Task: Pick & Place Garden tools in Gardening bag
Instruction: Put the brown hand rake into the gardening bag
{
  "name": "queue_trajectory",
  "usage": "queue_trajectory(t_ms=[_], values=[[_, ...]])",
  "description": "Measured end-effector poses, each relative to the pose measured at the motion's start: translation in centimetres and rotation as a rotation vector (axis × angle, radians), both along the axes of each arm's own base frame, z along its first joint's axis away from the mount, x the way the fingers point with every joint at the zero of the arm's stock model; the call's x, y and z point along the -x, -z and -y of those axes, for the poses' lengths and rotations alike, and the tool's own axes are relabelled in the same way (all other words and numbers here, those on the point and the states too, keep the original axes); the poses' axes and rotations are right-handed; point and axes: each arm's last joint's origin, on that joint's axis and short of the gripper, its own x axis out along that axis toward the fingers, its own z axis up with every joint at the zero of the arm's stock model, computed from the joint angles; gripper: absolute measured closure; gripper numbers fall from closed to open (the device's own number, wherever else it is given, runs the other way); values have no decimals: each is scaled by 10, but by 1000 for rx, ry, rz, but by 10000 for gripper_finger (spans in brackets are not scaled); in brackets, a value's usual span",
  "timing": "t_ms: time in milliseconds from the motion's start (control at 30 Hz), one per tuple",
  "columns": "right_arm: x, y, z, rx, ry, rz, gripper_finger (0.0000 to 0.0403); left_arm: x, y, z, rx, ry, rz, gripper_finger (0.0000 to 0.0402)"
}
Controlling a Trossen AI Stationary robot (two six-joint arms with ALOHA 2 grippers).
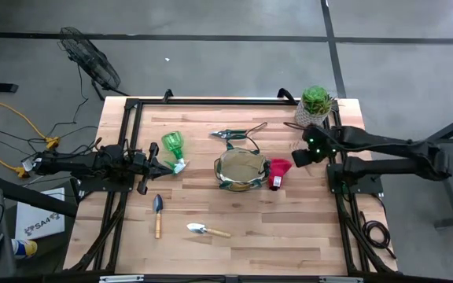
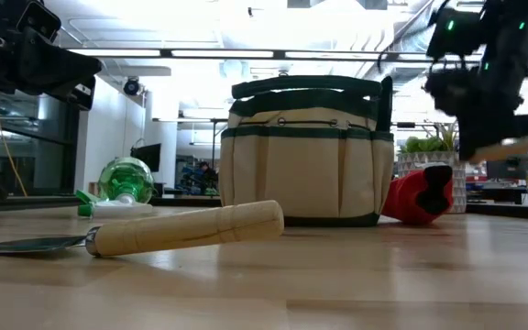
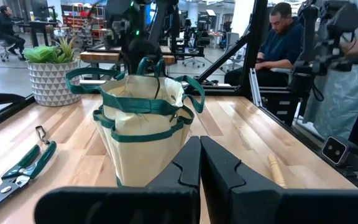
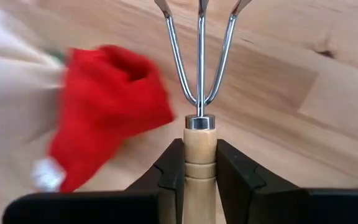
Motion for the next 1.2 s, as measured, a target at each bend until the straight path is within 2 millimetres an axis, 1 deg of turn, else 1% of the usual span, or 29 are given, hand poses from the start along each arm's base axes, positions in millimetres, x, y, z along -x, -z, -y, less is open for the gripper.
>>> queue_trajectory(t_ms=[167, 267, 433, 633, 767, 1000, 1200], values=[[-1, -37, -11, 70, -17, 130, 349, 0, 0, 0, 0, 0, 0, 402], [-6, -56, -18, 127, -25, 198, 349, 0, 0, 0, 15, 1, -2, 402], [-18, -76, -30, 178, -45, 289, 349, 0, 0, 0, 101, 3, -11, 402], [-38, -87, -40, 205, -65, 342, 349, 0, 0, 0, 108, 3, -9, 402], [-61, -89, -46, 216, -89, 389, 349, 0, 0, 0, 108, 3, -14, 402], [-100, -87, -52, 245, -144, 379, 349, 0, 0, 0, 106, 3, -13, 402], [-129, -101, -53, 291, -190, 450, 349, 0, 0, 0, 105, 2, -15, 402]])
